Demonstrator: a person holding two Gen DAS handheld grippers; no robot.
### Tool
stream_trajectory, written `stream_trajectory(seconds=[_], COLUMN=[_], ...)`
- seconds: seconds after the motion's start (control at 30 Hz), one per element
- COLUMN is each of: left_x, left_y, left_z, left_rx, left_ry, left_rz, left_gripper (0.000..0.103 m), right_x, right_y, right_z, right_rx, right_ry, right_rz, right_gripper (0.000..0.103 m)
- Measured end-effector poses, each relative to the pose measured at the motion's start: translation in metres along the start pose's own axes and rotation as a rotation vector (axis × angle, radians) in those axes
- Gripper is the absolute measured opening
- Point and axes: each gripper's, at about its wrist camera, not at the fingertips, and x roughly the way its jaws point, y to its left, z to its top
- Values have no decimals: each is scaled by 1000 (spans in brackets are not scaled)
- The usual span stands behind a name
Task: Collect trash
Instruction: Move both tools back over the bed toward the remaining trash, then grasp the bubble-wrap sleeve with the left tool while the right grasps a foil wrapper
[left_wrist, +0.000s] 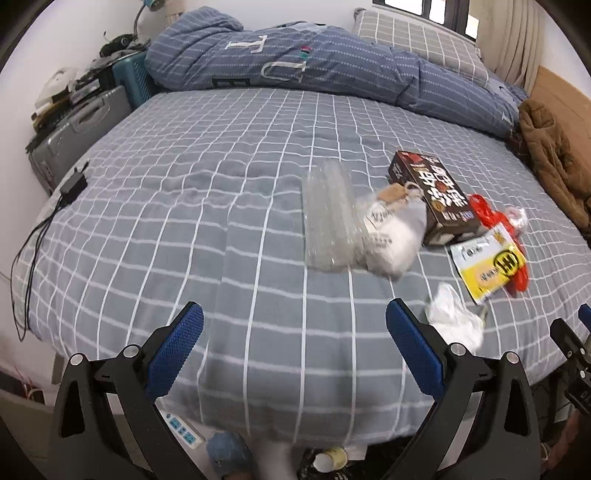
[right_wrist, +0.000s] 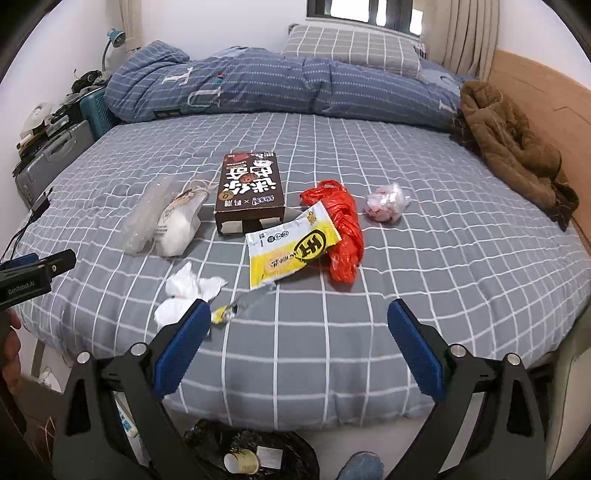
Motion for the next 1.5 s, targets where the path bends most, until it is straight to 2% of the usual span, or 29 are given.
stream_trajectory(seconds=[0.33,0.5,0.63,0.83,1.0,1.03,1.17,1.3,1.37,1.43,1.5], left_x=[53,74,89,108,115,117,127,132,133,134,134], left_y=[-8,-15,-23,-33,-38,-37,-36,-39,-40,-38,-38], left_z=[31,44,51,57,57,57,55,53,52,52,52], left_rx=[12,34,57,75,87,82,69,84,86,92,93], left_ry=[38,52,61,96,105,112,136,136,133,129,124], left_rz=[-10,-14,-9,-28,-45,-51,-61,-40,-40,-39,-45], left_gripper=[97,97,95,85,70,64,49,41,37,30,27], right_x=[60,83,100,107,112,114,124,133,130,124,117], right_y=[-14,-26,-32,-24,-17,-15,-8,3,9,12,15], right_z=[25,38,45,44,43,42,38,34,32,32,33], right_rx=[32,53,73,43,31,29,19,4,-13,-8,0], right_ry=[52,59,79,82,83,85,114,144,122,99,65], right_rz=[32,30,53,102,139,147,158,134,109,85,65], right_gripper=[75,73,67,53,42,40,40,43,51,65,73])
